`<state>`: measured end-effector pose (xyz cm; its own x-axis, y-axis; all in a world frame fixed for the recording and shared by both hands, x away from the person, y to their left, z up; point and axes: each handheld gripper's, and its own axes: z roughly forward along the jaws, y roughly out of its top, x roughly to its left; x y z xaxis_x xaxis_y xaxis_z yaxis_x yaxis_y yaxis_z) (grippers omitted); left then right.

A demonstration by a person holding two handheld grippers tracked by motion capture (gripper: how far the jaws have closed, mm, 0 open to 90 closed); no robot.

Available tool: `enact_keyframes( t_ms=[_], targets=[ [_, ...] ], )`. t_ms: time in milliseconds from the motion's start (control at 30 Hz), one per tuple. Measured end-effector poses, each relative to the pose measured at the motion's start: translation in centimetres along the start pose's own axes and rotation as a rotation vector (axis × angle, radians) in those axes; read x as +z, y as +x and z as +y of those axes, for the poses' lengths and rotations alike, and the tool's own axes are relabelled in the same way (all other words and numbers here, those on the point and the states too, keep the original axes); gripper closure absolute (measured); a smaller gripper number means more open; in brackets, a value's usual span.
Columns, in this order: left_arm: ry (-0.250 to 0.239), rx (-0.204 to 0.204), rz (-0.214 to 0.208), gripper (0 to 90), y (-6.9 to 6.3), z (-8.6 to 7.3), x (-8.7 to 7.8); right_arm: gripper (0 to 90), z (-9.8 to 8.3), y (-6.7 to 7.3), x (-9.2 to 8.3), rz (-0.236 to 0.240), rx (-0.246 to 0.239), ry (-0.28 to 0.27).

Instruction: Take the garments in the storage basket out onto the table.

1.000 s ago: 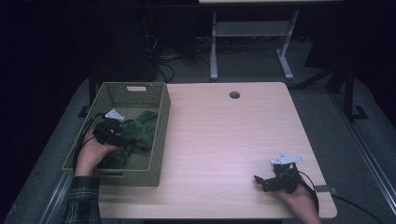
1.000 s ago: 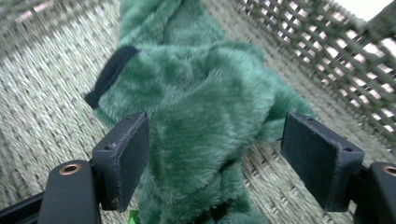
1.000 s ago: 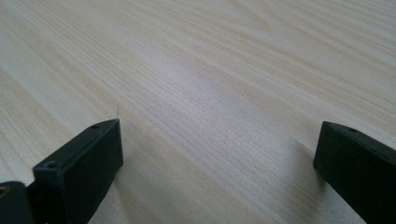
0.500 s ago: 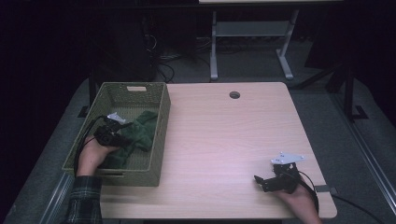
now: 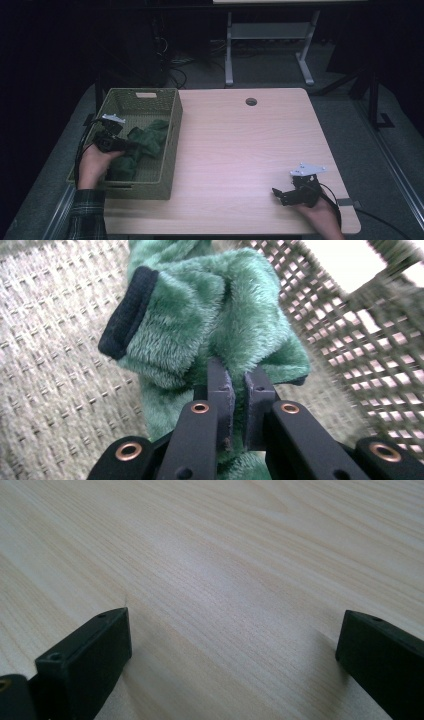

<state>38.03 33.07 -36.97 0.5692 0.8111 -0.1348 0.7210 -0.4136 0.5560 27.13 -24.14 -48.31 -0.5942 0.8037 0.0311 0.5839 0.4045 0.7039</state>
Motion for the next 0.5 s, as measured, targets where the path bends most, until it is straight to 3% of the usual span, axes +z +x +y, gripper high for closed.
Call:
enact_keyframes(
  t_ms=[233,500],
  targets=[
    [-0.028,0.007,-0.036,85.6,-0.9,0.8,-1.4,1.2,0.0,0.0,0.0,-0.001,0.0,0.0],
    [-0.099,0.005,-0.096,85.9,-1.6,2.3,-4.1,1.2,0.0,0.0,0.0,-0.003,0.002,0.0]
  ],
)
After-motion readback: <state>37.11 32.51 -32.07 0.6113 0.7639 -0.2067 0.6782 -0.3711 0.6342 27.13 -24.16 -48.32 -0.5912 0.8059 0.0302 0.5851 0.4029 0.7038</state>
